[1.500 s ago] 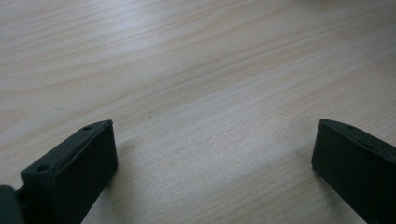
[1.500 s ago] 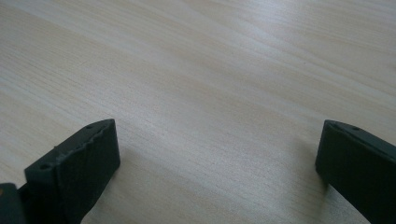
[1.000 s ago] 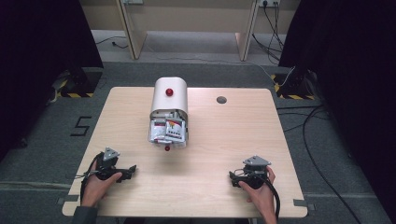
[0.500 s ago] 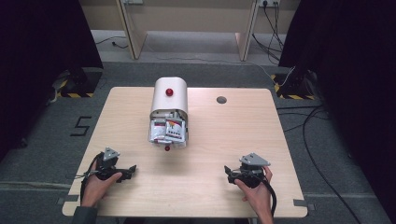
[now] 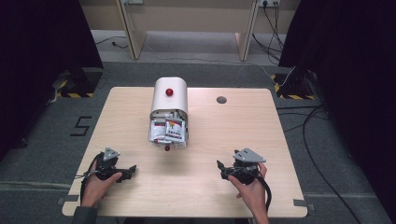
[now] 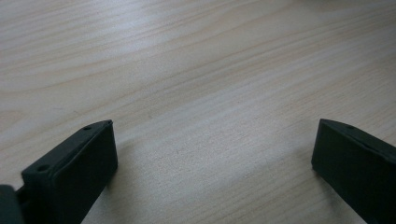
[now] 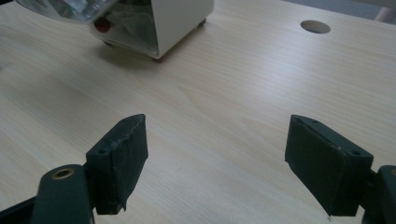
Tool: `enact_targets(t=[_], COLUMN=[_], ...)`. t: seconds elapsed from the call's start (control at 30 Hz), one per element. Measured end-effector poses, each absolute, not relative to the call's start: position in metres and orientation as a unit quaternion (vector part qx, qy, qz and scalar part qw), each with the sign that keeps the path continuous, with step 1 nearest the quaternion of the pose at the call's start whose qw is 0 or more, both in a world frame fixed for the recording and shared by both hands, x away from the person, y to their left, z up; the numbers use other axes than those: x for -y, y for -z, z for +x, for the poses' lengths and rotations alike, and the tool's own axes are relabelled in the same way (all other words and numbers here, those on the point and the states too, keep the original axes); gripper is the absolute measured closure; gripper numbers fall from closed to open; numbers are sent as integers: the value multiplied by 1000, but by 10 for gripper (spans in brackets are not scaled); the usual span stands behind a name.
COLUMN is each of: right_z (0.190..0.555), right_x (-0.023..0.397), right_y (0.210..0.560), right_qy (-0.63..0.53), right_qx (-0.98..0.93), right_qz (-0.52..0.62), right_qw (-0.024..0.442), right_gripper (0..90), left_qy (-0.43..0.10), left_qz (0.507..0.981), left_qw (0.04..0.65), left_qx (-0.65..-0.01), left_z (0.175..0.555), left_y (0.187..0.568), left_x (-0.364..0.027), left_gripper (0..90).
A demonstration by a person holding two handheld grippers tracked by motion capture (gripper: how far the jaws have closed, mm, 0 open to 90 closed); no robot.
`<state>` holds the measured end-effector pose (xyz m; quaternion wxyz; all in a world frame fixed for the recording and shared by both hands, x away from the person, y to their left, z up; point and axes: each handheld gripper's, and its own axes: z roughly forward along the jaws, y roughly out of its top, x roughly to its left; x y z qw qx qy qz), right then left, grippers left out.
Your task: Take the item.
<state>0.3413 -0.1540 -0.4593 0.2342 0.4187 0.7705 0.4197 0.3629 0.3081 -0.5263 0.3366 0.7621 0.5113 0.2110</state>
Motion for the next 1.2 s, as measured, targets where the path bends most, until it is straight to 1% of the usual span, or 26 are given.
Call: enact_targets(t=[0.57, 0.83, 1.2], right_z=[345, 346, 355], right_x=[125, 114, 91], right_y=[434, 420, 401], right_qy=[-449, -463, -476], right_qx=[-774, -770, -773], right_qz=[386, 374, 354], right_qw=[225, 230, 225], right_gripper=[267, 285, 309], left_qy=[-211, -211, -211], left_qz=[762, 762, 762], left_qw=[337, 337, 337], left_qx=[-511, -511, -511], left_z=[363, 365, 365], left_y=[526, 526, 526], left_x=[-308, -307, -307], left_gripper=[0, 0, 0])
